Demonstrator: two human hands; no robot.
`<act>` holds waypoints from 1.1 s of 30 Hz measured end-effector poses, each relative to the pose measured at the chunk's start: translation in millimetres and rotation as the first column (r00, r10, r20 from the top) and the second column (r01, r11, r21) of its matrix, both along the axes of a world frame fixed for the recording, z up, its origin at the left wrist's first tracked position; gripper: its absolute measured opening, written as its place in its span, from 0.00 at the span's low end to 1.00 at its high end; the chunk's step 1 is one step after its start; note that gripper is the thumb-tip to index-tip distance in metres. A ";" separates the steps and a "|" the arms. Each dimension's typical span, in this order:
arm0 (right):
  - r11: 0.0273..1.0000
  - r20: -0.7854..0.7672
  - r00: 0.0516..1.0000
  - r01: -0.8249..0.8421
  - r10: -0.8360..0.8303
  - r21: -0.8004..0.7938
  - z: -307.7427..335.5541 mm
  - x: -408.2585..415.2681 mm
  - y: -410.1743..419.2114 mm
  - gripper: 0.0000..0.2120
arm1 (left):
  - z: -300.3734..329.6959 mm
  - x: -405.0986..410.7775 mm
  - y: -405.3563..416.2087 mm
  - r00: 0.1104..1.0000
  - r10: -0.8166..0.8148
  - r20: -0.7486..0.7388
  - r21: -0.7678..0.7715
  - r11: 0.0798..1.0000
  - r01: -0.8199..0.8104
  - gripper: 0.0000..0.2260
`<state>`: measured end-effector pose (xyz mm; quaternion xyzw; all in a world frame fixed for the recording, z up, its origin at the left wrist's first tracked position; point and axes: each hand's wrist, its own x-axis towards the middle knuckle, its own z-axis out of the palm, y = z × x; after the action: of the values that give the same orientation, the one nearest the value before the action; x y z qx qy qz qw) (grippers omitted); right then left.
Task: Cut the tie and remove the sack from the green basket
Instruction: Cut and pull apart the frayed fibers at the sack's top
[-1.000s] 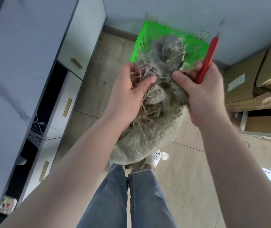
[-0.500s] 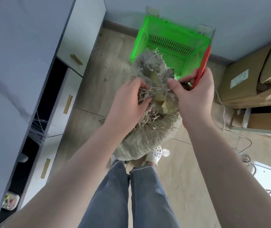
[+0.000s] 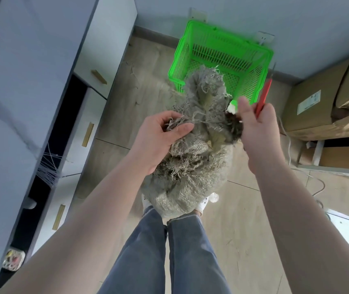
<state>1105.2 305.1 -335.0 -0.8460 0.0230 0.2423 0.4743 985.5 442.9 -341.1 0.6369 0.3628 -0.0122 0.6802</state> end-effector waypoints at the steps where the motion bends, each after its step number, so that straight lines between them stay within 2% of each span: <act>1: 0.999 0.062 0.998 -0.034 0.034 -0.014 5.7 -1.0 -3.4 0.13 | -0.2 -0.5 -0.4 1.000 0.010 -0.002 0.021 1.000 -0.010 0.08; 4: 0.981 0.161 0.968 -0.190 0.192 -0.028 22.8 -11.6 -16.1 0.17 | 0.0 -0.9 -2.3 0.999 0.052 -0.006 0.024 0.998 -0.052 0.06; 8: 0.905 -0.098 0.904 -0.422 0.416 -0.060 24.2 -44.1 -29.0 0.19 | -1.3 -1.7 -1.8 0.995 0.093 0.032 -0.052 0.994 -0.092 0.08; 10: 0.916 -0.249 0.889 -0.401 0.384 -0.018 20.7 -57.7 -30.6 0.20 | -3.8 -1.8 -2.0 0.995 0.091 0.049 -0.028 0.996 -0.090 0.07; 13: 0.962 -0.437 0.860 -0.271 0.263 0.047 20.7 -66.6 -29.3 0.19 | -2.8 -1.2 -3.2 0.997 0.053 0.050 0.072 0.996 -0.056 0.07; 18: 0.984 -0.577 0.797 -0.140 0.177 0.109 22.9 -68.7 -22.1 0.18 | -2.9 -2.1 -4.8 0.997 0.032 0.071 0.128 0.991 -0.040 0.06; 26: 0.988 -0.538 0.830 -0.098 0.149 0.123 18.7 -65.7 -10.4 0.18 | -10.8 -5.7 -6.1 0.993 0.051 0.103 0.027 0.998 -0.054 0.07; 33: 0.964 -0.346 0.911 -0.260 0.224 -0.060 13.1 -59.9 -7.6 0.20 | -11.4 -8.0 -8.2 0.984 0.057 0.168 -0.016 0.998 -0.055 0.06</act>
<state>1045.3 297.5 -321.9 -0.8122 0.0110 0.4384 0.3847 977.6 434.7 -352.6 0.6215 0.3216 0.0587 0.7120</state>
